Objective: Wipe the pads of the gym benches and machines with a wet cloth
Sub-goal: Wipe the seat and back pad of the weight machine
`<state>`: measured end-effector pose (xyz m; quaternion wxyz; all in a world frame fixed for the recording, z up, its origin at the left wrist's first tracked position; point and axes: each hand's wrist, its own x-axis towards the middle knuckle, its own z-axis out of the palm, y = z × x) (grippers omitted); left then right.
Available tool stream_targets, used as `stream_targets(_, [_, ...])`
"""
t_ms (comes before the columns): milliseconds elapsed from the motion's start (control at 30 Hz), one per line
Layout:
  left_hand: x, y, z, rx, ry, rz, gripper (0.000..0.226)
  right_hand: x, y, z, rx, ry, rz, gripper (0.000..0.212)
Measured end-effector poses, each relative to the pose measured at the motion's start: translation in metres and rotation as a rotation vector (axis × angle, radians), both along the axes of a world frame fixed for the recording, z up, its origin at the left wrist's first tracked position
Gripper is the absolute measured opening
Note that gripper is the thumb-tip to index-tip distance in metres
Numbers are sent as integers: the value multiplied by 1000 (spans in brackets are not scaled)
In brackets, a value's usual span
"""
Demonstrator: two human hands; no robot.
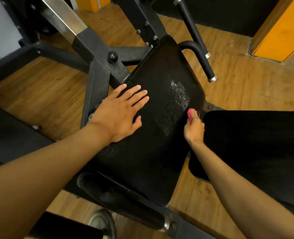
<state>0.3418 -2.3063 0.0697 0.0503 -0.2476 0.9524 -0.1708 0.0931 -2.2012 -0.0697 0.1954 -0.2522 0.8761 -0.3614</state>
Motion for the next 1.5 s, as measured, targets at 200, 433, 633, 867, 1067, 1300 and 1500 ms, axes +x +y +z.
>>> stream_targets(200, [1,1,0,-30,3,-4,70,79,64,4,26,33,74,50])
stream_targets(433, [0,1,0,-28,11,-3,69,115,103,-20,-129,50,164,50])
stream_targets(633, [1,0,-3,-62,10,-10,70,36,7,-35,-123,-6,-119,51])
stream_targets(867, [0,-1,-3,-88,6,-19,70,72,43,-21,-185,125,-87,39])
stream_targets(1067, [0,-2,-4,-96,9,-22,70,137,146,-40,-291,205,489,63])
stream_targets(1300, [0,0,-1,-91,3,-20,69,104,99,-32,-305,289,558,62])
stream_targets(1500, [-1,0,0,-100,-4,-15,69,98,126,-43,-318,345,634,67])
